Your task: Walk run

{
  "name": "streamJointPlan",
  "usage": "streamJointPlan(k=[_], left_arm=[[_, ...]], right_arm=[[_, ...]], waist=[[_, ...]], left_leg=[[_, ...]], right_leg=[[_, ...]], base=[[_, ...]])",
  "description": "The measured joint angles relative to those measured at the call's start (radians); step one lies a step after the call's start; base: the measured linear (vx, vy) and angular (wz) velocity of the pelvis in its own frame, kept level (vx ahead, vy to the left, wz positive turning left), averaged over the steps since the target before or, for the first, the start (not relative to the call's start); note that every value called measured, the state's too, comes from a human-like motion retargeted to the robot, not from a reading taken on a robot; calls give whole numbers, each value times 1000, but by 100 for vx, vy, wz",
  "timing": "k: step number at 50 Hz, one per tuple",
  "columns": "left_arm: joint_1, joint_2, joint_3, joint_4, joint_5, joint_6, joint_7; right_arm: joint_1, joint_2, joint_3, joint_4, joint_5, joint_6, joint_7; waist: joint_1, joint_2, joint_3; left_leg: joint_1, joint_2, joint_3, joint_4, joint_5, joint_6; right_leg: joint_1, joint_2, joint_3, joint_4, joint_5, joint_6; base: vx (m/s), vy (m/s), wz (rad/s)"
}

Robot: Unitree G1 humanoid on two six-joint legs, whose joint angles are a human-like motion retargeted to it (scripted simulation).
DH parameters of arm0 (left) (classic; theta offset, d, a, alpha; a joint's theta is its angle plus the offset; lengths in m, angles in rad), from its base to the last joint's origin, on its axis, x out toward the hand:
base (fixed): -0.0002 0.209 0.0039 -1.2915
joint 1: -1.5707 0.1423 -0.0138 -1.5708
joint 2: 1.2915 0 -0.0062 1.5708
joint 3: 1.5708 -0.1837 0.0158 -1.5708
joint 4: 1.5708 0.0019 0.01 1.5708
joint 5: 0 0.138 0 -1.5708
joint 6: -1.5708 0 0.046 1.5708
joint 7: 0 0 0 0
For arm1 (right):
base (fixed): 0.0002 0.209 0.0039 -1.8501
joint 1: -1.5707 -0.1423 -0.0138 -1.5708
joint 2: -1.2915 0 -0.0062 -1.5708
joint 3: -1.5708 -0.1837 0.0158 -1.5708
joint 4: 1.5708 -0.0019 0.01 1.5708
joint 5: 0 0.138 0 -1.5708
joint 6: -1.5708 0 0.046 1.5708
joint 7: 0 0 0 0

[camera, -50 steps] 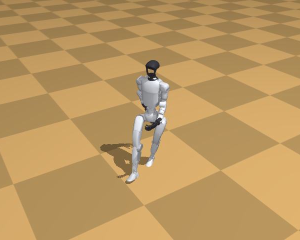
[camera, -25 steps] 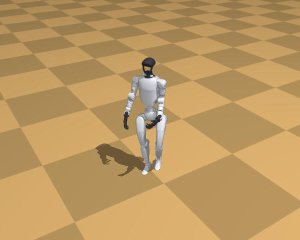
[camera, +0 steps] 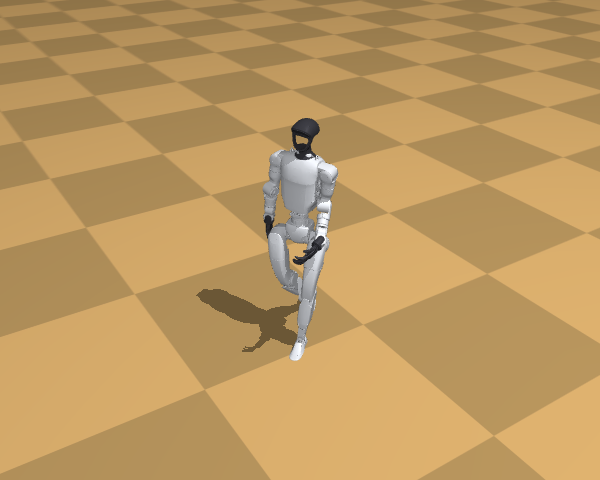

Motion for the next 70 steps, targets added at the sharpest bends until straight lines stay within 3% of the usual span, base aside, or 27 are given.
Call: streamJointPlan(k=[2,6,10,15,20,23,27,30,31,33,35,40,44,50,53,55,57,58,60,62,64,67,68,70], left_arm=[[-21,14,-10,3,-8,-2,6],[-61,38,-28,6,-34,2,30],[-66,56,-56,-26,-53,-7,42],[-72,75,-61,-53,-93,2,30],[-70,71,-65,-57,-109,-8,26],[-66,49,-80,-42,-110,-10,35],[-53,11,-87,-17,-94,3,42],[-44,-24,-94,3,-80,2,45],[-41,-34,-94,5,-89,4,55],[-39,-44,-95,3,-110,8,65],[-49,-37,-91,1,-115,8,42],[-59,-18,-87,-15,-71,-4,-8],[-52,-11,-78,-34,-50,-21,-15],[-48,-31,-65,-48,-62,-22,-4],[-42,-46,-51,-49,-70,-20,9],[-41,-49,-39,-47,-63,-18,13],[-36,-48,-24,-45,-51,-14,16],[-37,-47,-16,-41,-45,-12,17],[-32,-44,-6,-40,-38,-10,19],[-26,-37,1,-35,-36,-9,17],[-29,-23,10,-26,-46,-2,16],[-53,5,9,-13,-70,12,24],[-62,10,3,-11,-73,10,31],[-84,15,-14,-9,-76,5,49]], right_arm=[[68,-8,-7,0,-40,24,59],[174,-18,-56,0,-110,36,135],[253,-35,-99,0,-70,7,155],[287,-50,-169,0,-15,22,178],[264,-51,-185,0,53,26,194],[234,-52,-184,0,55,14,182],[184,-48,-180,0,48,8,144],[113,-41,-170,0,64,20,117],[78,-43,-158,0,62,28,109],[2,-46,-130,0,59,37,87],[-86,-49,-101,0,60,33,51],[-258,-53,-25,-107,46,19,-32],[-358,-51,20,-227,29,-1,-49],[-449,-48,52,-355,60,-44,-61],[-452,-40,51,-382,74,-67,-70],[-437,-29,43,-374,73,-79,-75],[-407,-14,37,-336,67,-82,-77],[-388,-8,32,-309,60,-83,-75],[-341,2,32,-252,49,-70,-64],[-270,9,32,-190,28,-41,-54],[-190,14,33,-130,14,-20,-63],[-80,7,30,-28,25,-24,-80],[-44,-1,19,-7,21,-25,-68],[32,-13,-17,0,-3,-3,-18]], waist=[[2,20,2],[-34,56,12],[-127,83,20],[-186,43,35],[-203,63,48],[-215,91,44],[-270,107,29],[-255,101,29],[-249,81,25],[-234,34,14],[-228,12,6],[-180,-26,7],[-137,-22,15],[-81,29,62],[-59,39,72],[-64,34,71],[-46,25,71],[-32,17,64],[5,1,55],[31,-16,41],[6,-26,25],[-16,-12,35],[-9,-13,37],[0,27,39]], left_leg=[[44,8,1,-9,-39,3],[120,13,-13,-43,-78,-1],[191,-16,-74,-79,-113,3],[299,-89,-78,-91,-187,9],[388,-79,-75,-92,-246,-18],[412,-58,-88,-62,-241,-47],[430,-32,-135,29,-91,-98],[402,-10,-124,183,166,-127],[372,-11,-91,266,245,-129],[299,-15,-8,442,391,-88],[207,-3,27,601,425,-43],[26,-43,11,687,237,-70],[-65,-36,54,491,101,-72],[-113,-11,126,51,81,-119],[-157,-66,54,-126,10,-173],[-163,-91,49,-199,-16,-178],[-155,-88,61,-178,-12,-170],[-154,-90,48,-149,4,-117],[-134,-79,75,-109,20,-74],[-109,-80,45,-83,86,-44],[-95,-78,34,-34,57,9],[-57,-49,3,22,-9,30],[-26,-50,6,19,-31,35],[27,-20,-11,1,-64,32]], right_leg=[[-69,-31,-63,101,36,27],[-220,-51,-80,160,-188,12],[-356,-102,-87,30,-368,24],[-437,-254,-151,-333,-379,42],[-514,-208,-93,-596,-462,26],[-499,-210,-135,-574,-431,-35],[-445,-222,-182,-524,-329,-51],[-407,-205,-42,-478,-367,-81],[-381,-224,-78,-473,-380,-93],[-332,-250,-118,-478,-405,-122],[-289,-249,-109,-486,-438,-130],[-187,-222,-94,-526,-481,-135],[-120,-152,-64,-548,-518,-151],[-15,-21,-25,-543,-595,-173],[40,18,2,-538,-637,-176],[67,26,-1,-530,-650,-170],[95,36,16,-512,-632,-156],[101,33,28,-498,-615,-141],[118,18,31,-463,-552,-94],[125,-10,-10,-398,-395,-30],[95,-10,-17,-285,-198,53],[1,32,7,-35,16,154],[-38,23,2,58,47,178],[-101,30,-22,107,1,162]], base=[[72,-11,-38],[75,-15,8],[63,-20,71],[61,-29,13],[62,-32,-9],[78,-47,23],[76,-54,76],[75,-58,3],[70,-53,-28],[62,-47,-61],[66,-51,-18],[63,-45,-42],[57,-35,-65],[72,-35,-54],[64,-27,-44],[97,-31,-15],[85,-27,-54],[77,-24,-80],[94,-23,-92],[114,-23,-58],[107,-22,35],[97,-27,25],[84,-24,-16],[85,-14,-16]])
